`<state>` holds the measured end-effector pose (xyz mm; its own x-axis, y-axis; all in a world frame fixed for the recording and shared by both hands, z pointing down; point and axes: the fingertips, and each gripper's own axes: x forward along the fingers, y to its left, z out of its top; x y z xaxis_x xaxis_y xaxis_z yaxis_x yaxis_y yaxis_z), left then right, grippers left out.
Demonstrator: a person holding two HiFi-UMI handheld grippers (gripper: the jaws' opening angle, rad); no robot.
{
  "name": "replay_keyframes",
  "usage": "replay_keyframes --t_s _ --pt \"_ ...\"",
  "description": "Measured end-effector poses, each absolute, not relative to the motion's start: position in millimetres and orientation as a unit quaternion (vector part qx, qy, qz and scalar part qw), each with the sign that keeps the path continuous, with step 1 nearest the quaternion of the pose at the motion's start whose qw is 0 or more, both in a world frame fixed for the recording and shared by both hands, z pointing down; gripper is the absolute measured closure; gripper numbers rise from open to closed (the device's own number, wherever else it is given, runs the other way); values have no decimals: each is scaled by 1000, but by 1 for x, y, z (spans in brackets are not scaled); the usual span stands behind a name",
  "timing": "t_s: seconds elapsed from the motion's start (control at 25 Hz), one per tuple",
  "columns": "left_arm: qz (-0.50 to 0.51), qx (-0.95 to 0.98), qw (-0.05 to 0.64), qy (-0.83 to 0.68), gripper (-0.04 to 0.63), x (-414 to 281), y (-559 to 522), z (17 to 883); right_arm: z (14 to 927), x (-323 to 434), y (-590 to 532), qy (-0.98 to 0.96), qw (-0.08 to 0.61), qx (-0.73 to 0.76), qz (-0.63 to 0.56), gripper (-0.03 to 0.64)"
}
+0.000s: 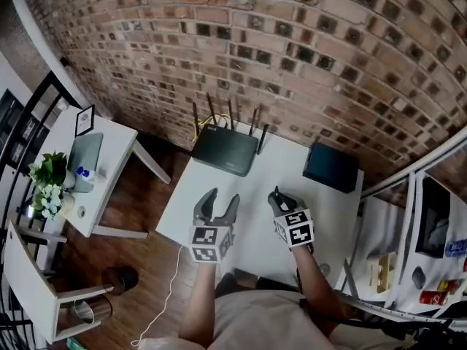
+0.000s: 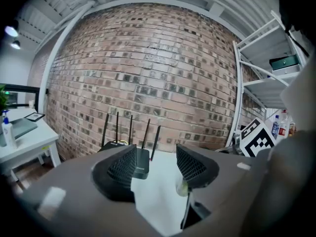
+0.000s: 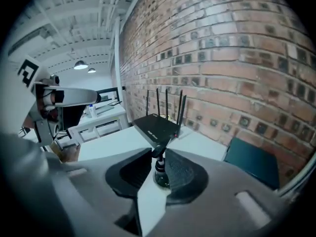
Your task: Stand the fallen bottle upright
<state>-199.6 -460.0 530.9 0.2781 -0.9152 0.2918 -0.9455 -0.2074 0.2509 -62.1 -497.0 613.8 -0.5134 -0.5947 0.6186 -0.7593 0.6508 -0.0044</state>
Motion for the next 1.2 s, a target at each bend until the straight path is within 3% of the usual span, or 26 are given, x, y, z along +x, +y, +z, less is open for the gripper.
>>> replay_keyframes --t_s 0.28,0.64,1.2 --pt "52 804 179 -565 331 -157 -468 520 612 -11 -509 -852 273 420 153 541" --pt "50 813 168 -555 331 -150 -467 508 606 -19 -500 -860 267 414 130 545" --pt "51 855 100 -507 331 -125 -446 482 516 8 -458 -843 164 501 102 541"
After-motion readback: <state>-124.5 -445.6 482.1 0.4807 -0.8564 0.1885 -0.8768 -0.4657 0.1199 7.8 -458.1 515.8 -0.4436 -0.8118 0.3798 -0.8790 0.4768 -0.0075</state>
